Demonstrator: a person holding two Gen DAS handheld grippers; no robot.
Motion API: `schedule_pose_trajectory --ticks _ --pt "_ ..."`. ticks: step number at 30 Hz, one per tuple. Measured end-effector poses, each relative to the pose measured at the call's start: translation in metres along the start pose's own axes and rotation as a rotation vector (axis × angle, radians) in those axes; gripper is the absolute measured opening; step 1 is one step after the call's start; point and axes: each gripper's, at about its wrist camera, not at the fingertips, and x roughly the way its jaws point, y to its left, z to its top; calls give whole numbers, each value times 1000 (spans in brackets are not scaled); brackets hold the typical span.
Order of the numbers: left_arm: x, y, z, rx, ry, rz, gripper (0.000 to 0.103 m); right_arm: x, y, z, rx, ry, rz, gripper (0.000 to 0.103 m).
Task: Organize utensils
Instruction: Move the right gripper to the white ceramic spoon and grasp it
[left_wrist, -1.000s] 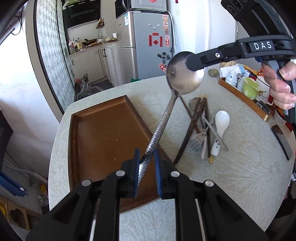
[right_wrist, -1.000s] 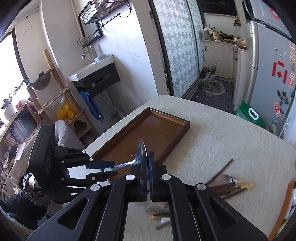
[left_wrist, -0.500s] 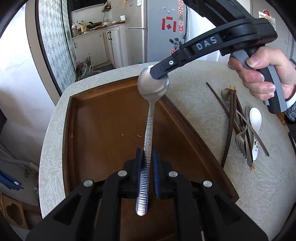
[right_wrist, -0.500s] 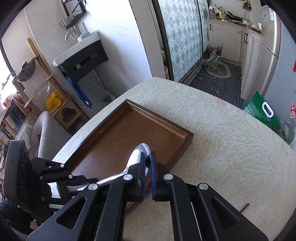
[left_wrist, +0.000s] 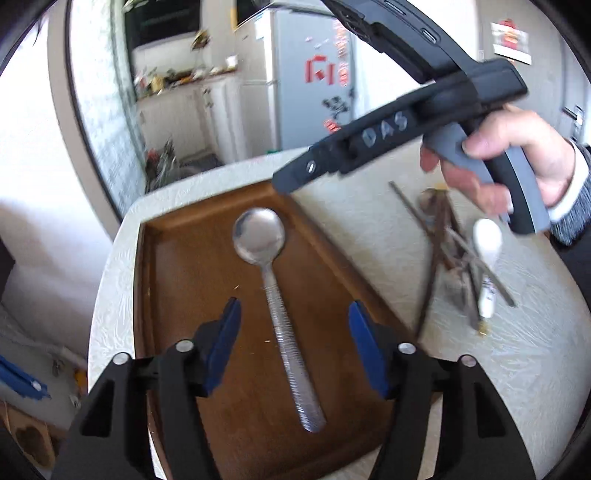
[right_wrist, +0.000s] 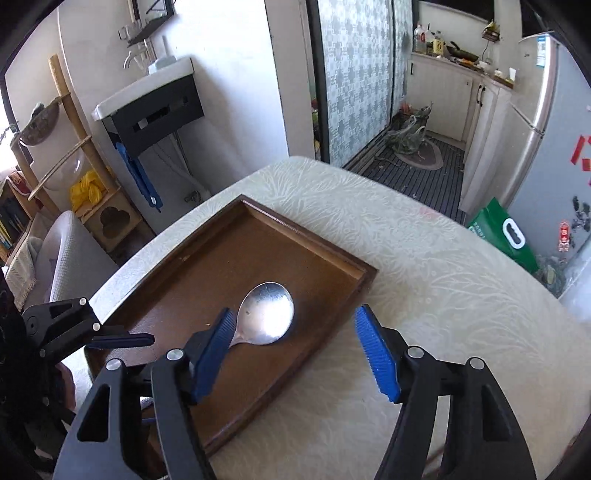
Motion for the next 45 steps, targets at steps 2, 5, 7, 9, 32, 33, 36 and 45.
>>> schedule_pose_trajectory --ticks 2,5,7,9,32,33,36,45 --pt "-14 -14 0 24 -29 -30 80 -35 -12 -12 33 -34 -14 78" --pt "-28 -36 0 33 -46 -112 81 -75 -33 -37 100 -51 -39 78" --pt "-32 -56 1 49 -51 -157 81 -94 -46 -58 144 -55 -60 78" --pt "-30 -80 2 72 -41 -195 81 -105 -55 -79 174 -43 -90 78" --pt "9 -170 -12 148 82 -290 81 -73 -104 -199 442 59 37 16" --pt "11 -170 -12 149 83 -288 81 -73 -102 -199 432 60 38 10" --pt "11 -174 -12 159 84 -290 81 -79 -94 -199 383 61 38 9" --pt "10 -183 -20 168 82 -294 79 -123 -65 -207 319 23 86 5"
